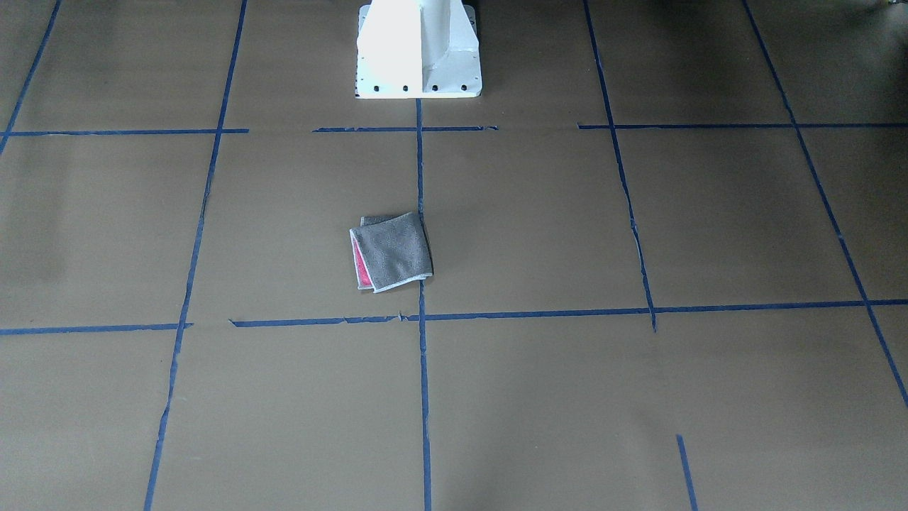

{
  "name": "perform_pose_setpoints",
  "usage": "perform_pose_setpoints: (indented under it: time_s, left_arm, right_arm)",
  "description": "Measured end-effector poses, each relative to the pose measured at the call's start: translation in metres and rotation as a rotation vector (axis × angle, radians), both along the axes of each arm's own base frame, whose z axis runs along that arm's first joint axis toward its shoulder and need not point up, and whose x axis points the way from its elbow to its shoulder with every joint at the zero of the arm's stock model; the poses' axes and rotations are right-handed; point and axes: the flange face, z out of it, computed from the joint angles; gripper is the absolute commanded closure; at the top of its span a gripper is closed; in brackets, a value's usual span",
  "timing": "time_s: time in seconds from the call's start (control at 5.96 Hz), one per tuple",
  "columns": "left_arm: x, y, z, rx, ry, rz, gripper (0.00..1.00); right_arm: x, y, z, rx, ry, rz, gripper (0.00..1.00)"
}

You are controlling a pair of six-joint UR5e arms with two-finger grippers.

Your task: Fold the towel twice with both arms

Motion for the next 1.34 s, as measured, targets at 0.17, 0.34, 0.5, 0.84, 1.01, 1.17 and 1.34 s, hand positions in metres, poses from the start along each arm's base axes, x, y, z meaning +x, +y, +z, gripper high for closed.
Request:
perform_pose_setpoints:
  time_s: [0.17,0.34,0.5,0.84,1.01,1.17,1.34]
  left_arm:
    - [-0.002,0.005,0.003,-0.011,0.013,-0.012,0.00]
    - [-0.006,0.005,0.004,-0.046,0.019,-0.051,0.00]
    - [-0.011,0.001,-0.003,-0.120,0.008,-0.144,0.00]
    - [-0.020,-0.003,-0.016,-0.112,-0.075,-0.243,0.00]
    - [-0.022,-0.003,-0.017,-0.078,-0.095,-0.224,0.00]
    - [-0.023,-0.001,-0.015,-0.046,-0.096,-0.175,0.00]
    - [-0.022,0.001,-0.016,-0.050,-0.082,-0.135,0.00]
  right_arm:
    - [0.000,-0.001,-0.002,0.000,-0.001,0.003,0.00]
    - [0.000,-0.004,-0.003,-0.002,-0.001,0.005,0.00]
    - [0.000,-0.008,-0.006,0.001,-0.001,0.005,0.00]
    - [-0.001,-0.012,-0.010,0.011,0.001,0.005,0.00]
    - [-0.001,-0.013,-0.011,0.014,0.001,0.005,0.00]
    - [-0.001,-0.014,-0.011,0.016,0.000,0.004,0.00]
    - [-0.001,-0.014,-0.010,0.015,-0.001,0.003,0.00]
